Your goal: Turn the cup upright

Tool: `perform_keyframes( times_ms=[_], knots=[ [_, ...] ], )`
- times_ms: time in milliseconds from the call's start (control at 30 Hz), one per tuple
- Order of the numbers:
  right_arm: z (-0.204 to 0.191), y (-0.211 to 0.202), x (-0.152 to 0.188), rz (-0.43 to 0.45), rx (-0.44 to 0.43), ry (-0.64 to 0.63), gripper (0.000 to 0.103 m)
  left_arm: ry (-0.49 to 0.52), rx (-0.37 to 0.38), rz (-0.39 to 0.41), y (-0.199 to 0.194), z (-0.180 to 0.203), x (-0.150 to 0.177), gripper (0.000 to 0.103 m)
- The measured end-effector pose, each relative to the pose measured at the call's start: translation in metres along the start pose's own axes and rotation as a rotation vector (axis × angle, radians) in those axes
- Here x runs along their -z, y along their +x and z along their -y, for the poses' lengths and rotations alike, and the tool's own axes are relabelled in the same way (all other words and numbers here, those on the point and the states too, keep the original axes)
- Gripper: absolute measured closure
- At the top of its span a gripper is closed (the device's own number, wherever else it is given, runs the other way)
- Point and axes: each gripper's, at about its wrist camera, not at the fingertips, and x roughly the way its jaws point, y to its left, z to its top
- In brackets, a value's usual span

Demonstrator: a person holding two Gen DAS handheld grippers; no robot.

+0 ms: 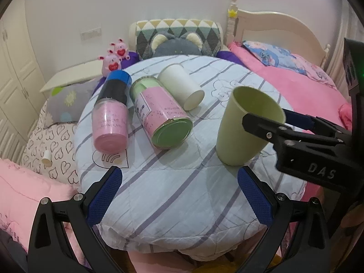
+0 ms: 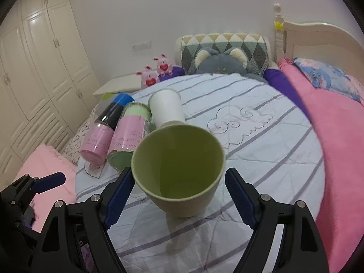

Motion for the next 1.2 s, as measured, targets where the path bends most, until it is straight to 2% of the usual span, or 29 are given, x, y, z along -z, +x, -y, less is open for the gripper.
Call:
perform_keyframes(
  times_ms=[133,367,500,633,800,867,1067,1200],
  knots=[
    [0.001,-0.02,-0.001,0.048,-0.005,0.016,0.02,0.003,-0.004,0.024,-0.009,0.003,0.002,0.001],
    [0.009,-0.049,0.004,0.136,0.048,0.019,0.02,0.014,-0.003,0.052,-0.016,0.011,0.004,0.001],
    [0.015,-0.054,0.011,0.152,0.072,0.033,0.02,0.019,0.007,0.072,-0.018,0.016,0.006,0.001],
    [0.019,-0.058,0.019,0.153,0.039,0.052,0.02,0.039,0.01,0.107,-0.025,0.025,0.009,0.001],
    [0.022,-0.07,0.022,0.179,0.047,0.067,0.02,0.033,0.004,0.128,-0.031,0.032,0.009,0.0],
    [0.023,-0.076,0.022,0.197,0.049,0.067,0.02,0.03,-0.006,0.153,-0.034,0.035,0.009,0.0],
    [0.032,-0.092,0.028,0.26,0.108,0.065,0.02,-0.006,0.034,0.263,-0.043,0.039,0.01,0.0],
    [0.04,-0.092,0.032,0.265,0.132,0.077,0.02,0.0,0.033,0.288,-0.043,0.043,0.011,0.0]
  ],
)
